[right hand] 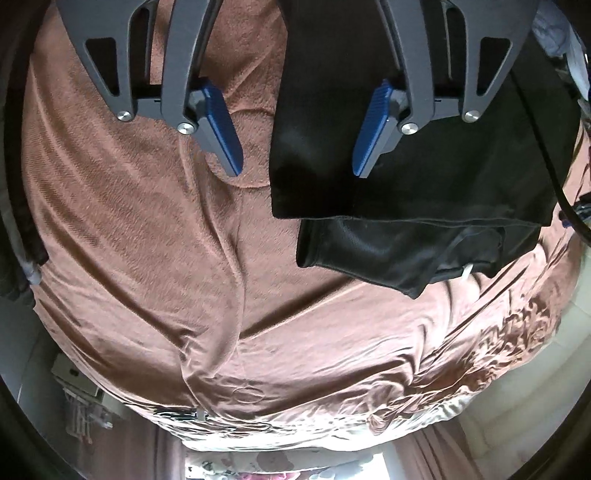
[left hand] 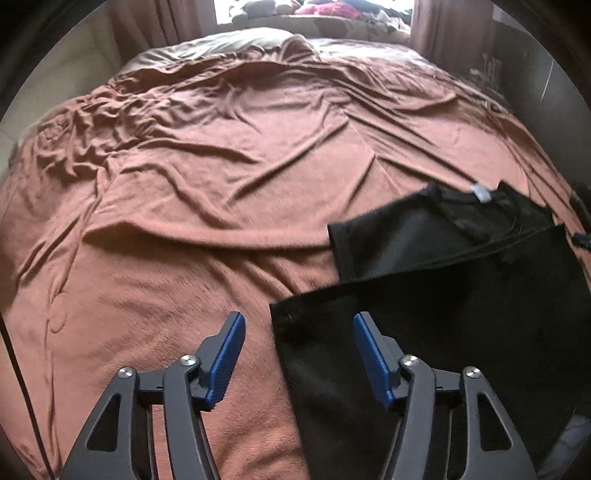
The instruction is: Fold small clothes
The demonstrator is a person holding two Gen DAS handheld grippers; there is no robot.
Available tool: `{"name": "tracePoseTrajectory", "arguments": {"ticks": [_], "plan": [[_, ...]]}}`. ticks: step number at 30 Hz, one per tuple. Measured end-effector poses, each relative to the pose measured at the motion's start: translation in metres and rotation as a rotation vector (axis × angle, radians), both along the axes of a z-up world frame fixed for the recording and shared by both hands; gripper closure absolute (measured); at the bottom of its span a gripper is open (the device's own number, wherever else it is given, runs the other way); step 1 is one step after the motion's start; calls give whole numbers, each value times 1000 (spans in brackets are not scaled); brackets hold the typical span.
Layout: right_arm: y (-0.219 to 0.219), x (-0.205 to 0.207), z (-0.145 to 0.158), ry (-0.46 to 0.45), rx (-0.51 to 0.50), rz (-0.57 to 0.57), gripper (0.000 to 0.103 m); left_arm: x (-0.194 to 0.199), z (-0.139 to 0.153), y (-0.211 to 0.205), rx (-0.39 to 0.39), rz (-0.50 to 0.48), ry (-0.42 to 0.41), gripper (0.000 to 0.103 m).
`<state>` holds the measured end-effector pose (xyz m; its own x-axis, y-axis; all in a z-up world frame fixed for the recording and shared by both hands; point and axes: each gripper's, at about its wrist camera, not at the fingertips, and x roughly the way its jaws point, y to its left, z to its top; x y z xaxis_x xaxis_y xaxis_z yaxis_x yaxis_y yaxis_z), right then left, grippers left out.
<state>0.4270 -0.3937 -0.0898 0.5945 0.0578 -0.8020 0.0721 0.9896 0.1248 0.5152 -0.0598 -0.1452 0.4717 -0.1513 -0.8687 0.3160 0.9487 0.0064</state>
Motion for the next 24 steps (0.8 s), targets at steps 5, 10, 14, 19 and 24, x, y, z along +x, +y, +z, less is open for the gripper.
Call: {"name": "tracePoseTrajectory", "arguments": {"ticks": [5, 10, 14, 19, 24], "plan": [[-6, 1, -2, 24, 14, 4, 60, 10, -19, 1, 11, 11, 45, 59], [-6, 9, -10, 40, 31, 8, 61, 17, -29, 4, 0, 16, 45, 59], [-1, 13, -11, 22, 14, 26, 70, 21, -30, 5, -17, 14, 32, 68], [9, 13, -10, -7, -14, 57, 97, 20, -26, 3, -5, 20, 3, 93], [13, -1, 7, -64, -41, 52, 100, 6, -4, -2, 39, 16, -75, 95]]}}
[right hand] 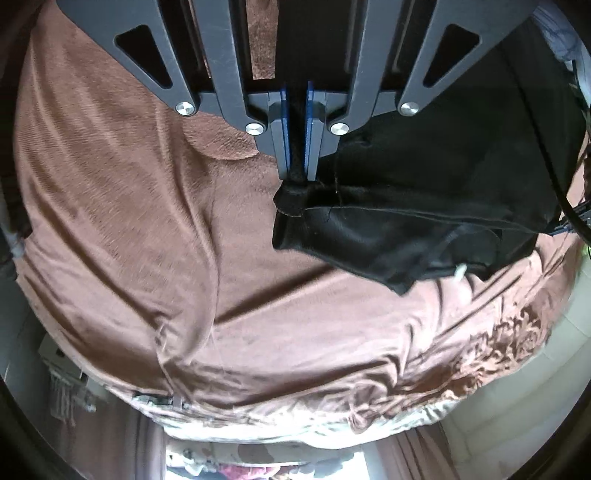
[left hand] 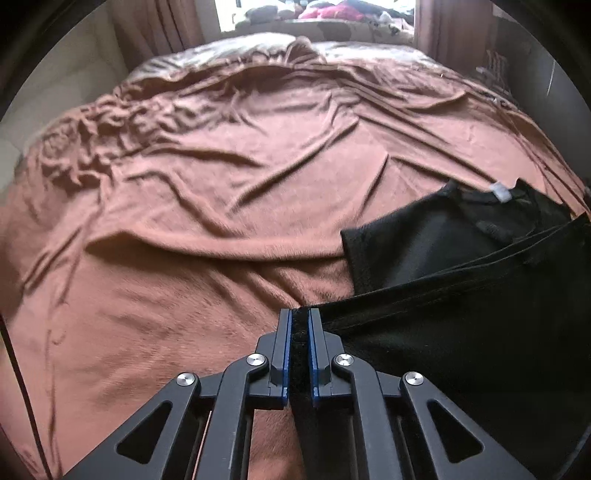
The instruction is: Fold small clothes
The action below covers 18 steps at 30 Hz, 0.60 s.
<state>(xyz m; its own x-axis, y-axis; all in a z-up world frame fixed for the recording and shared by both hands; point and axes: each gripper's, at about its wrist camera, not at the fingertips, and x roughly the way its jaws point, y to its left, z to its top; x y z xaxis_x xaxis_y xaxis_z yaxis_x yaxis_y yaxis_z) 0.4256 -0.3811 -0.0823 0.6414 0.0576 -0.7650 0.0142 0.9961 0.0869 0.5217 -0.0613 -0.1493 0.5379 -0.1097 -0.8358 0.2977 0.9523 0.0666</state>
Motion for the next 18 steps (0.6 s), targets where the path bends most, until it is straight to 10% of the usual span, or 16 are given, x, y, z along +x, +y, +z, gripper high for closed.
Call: {"name": "tracePoseTrajectory", "arguments": {"ticks": [18], "plan": [[-8, -5, 31, -65, -42, -32, 100, 27, 51, -11, -12, 17, -101, 95]]}}
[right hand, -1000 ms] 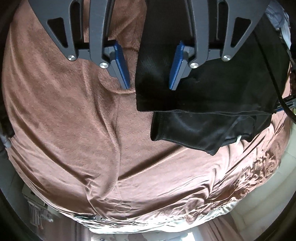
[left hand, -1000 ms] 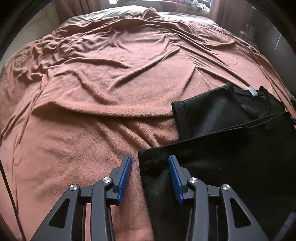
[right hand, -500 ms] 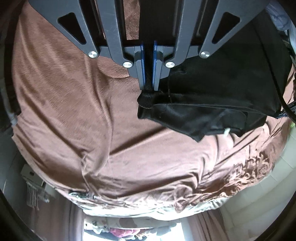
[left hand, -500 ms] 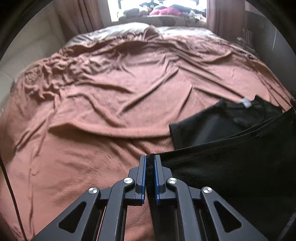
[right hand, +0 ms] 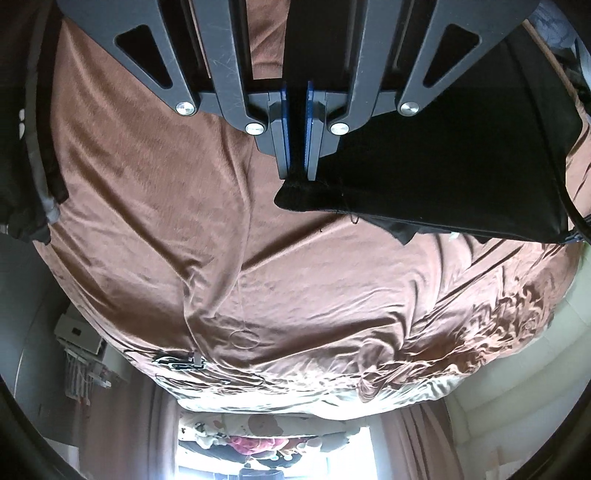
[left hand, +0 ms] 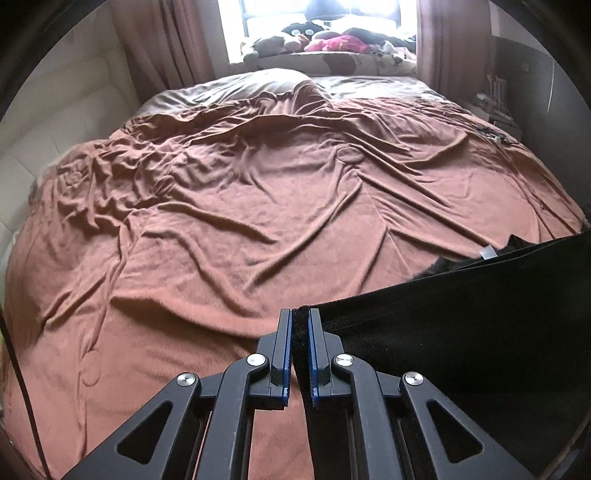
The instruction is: Fold small clothes
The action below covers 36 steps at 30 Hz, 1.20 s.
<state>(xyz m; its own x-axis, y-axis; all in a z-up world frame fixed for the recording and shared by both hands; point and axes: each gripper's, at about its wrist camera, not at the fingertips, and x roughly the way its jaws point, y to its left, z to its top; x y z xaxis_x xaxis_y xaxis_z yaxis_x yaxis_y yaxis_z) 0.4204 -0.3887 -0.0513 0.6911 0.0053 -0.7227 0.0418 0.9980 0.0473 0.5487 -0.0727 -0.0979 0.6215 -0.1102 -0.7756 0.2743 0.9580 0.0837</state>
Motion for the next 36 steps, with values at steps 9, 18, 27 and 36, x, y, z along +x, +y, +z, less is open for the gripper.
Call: {"name": "tracePoseTrajectory", "arguments": {"ticks": [9, 18, 27, 36], "plan": [[-4, 49, -16, 56, -23, -19, 100, 41, -31, -12, 28, -4, 47, 95], [1, 87, -35, 103, -64, -10, 100, 61, -63, -14, 75, 2, 107, 95], [1, 94, -37, 155, -70, -49, 85, 64, -63, -11, 70, 34, 142, 67], [-11, 39, -7, 83, -13, -57, 35, 27, -40, 9, 1, 40, 139, 38]]}}
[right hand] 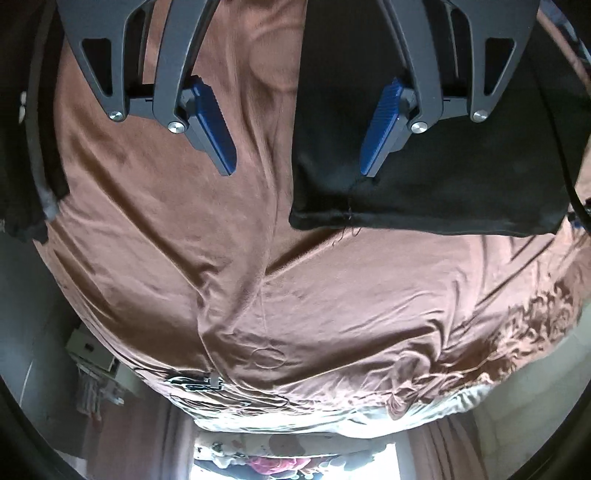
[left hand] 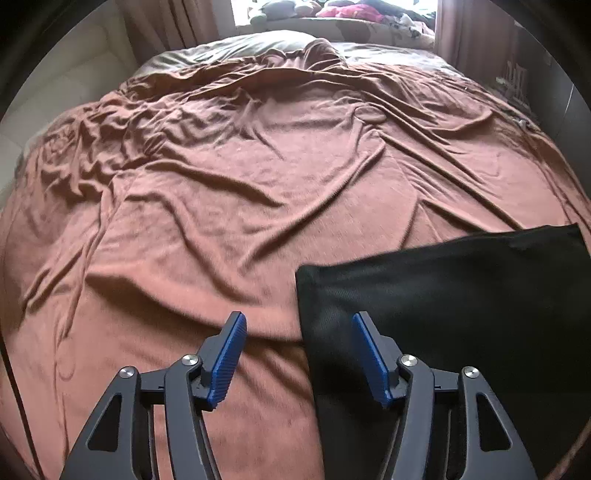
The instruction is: Fold small clothes
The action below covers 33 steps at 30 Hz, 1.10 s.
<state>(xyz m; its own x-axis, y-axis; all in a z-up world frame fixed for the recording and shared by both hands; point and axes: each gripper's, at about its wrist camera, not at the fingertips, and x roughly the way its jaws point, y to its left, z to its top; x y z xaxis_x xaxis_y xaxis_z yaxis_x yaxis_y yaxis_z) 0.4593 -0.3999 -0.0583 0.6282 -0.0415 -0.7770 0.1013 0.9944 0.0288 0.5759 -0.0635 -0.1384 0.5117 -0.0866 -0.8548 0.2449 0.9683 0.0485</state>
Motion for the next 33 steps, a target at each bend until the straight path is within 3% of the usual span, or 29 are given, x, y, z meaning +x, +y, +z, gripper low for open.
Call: {"name": "tracePoseTrajectory", "arguments": {"ticks": [4, 21, 33], "plan": [[1, -24, 5, 17, 6, 7, 35, -23, 10, 6, -22, -1, -7, 34], [-11, -142, 32, 27, 119, -21, 35, -127, 49, 37, -155, 43, -5, 34], [-11, -211, 22, 15, 210, -60, 35, -183, 49, 55, -281, 91, 26, 34]]}}
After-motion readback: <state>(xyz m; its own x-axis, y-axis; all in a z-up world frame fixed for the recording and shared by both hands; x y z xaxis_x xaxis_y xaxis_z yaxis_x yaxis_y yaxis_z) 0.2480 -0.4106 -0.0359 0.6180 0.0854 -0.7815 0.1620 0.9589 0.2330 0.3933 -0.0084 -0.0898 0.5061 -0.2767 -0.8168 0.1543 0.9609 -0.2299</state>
